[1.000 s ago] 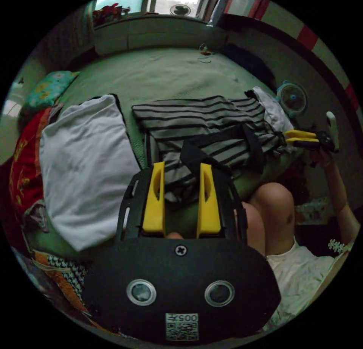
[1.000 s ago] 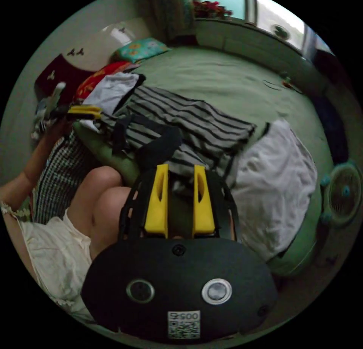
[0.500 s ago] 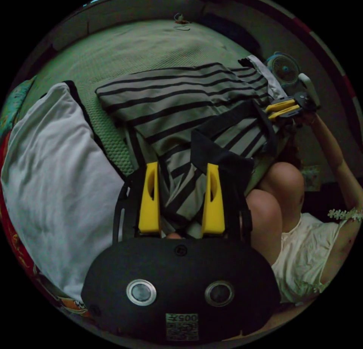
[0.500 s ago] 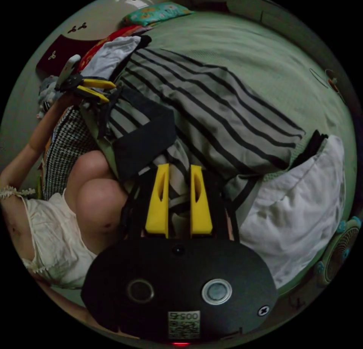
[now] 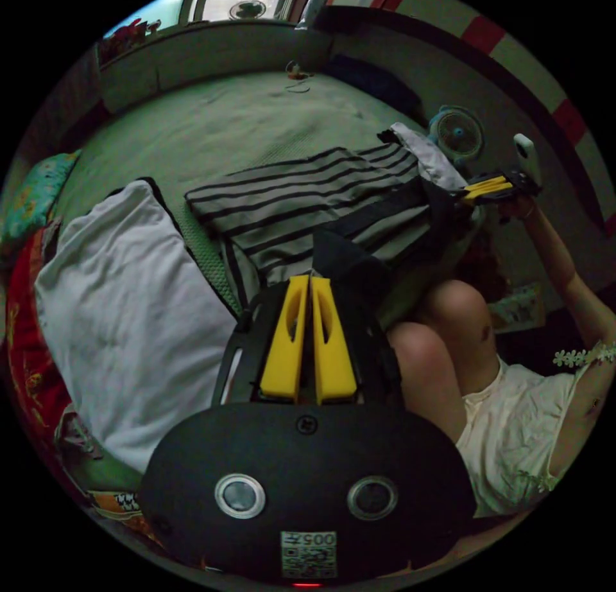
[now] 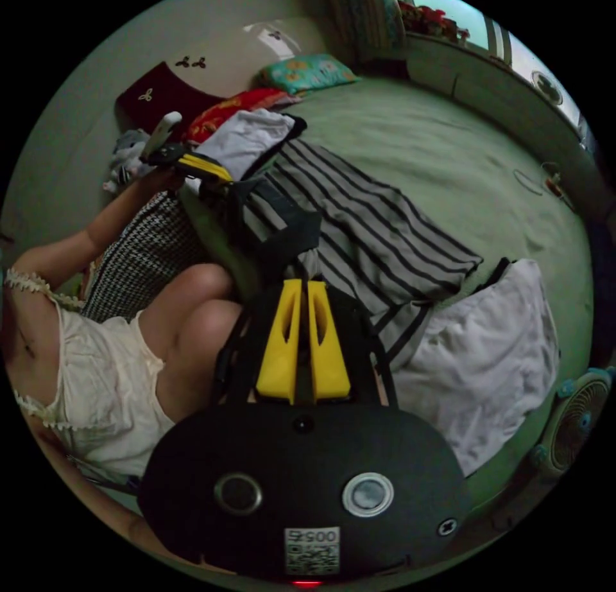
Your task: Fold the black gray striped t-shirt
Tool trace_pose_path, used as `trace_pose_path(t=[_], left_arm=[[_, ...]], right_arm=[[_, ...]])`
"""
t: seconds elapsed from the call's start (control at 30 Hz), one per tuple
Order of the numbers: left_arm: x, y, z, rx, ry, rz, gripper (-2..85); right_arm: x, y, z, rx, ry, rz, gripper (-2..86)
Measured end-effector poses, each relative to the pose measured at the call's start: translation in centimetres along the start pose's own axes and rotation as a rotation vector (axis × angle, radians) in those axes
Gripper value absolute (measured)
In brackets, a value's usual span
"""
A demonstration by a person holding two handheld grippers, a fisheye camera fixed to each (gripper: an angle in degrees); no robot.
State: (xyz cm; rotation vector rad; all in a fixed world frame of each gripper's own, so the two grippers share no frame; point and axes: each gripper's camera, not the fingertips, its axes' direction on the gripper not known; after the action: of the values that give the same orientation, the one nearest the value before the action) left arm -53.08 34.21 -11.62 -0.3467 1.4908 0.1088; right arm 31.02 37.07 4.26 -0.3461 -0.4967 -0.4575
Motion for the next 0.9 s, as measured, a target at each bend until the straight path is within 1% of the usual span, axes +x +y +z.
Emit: trace_pose_path(t=[0.1,0.23,0.37,0.5,0.6,0.73,0.83,0.9], left_arm=[[0.4,1.3,-0.8,0.024,-0.015,-0.008,0.3],[0.8,3.5,-2.0,0.086,0.017,-0.003,0.2],[0.5,4.5,-2.5,0.131,0.013,-0.035,0.2],[-1.0,3.0,-2.9,0.192,0.001,-0.099,0.2],[-2.2,0.5,-3.9,0.227,-0.064,-0.134,0.2],[-2.5,-1.0,-6.7,0.328,-0.12,-0.122,0.2],[-2.3,0.8,-7.5,0.396,-0.071,-0.105,0.1],[-1.9,2.8,-7.2,0.404,-0.05,-0.098,0.2]], right_arm=[[-1.4,1.1,-2.3,0.026,0.02,-0.017,-1.5],[-2.5,3.1,-3.8,0.044,0.051,-0.008,-1.5],[-2.2,4.9,-5.0,0.089,0.087,0.065,-1.5],[0.5,3.5,-6.2,0.146,0.157,0.184,-1.5],[2.5,0.8,-8.0,0.184,0.216,0.218,-1.6],[2.9,-1.2,-11.5,0.26,0.304,0.197,-1.6],[1.7,0.2,-13.4,0.341,0.32,0.143,-1.6],[0.8,3.0,-13.3,0.369,0.285,0.132,-1.5]])
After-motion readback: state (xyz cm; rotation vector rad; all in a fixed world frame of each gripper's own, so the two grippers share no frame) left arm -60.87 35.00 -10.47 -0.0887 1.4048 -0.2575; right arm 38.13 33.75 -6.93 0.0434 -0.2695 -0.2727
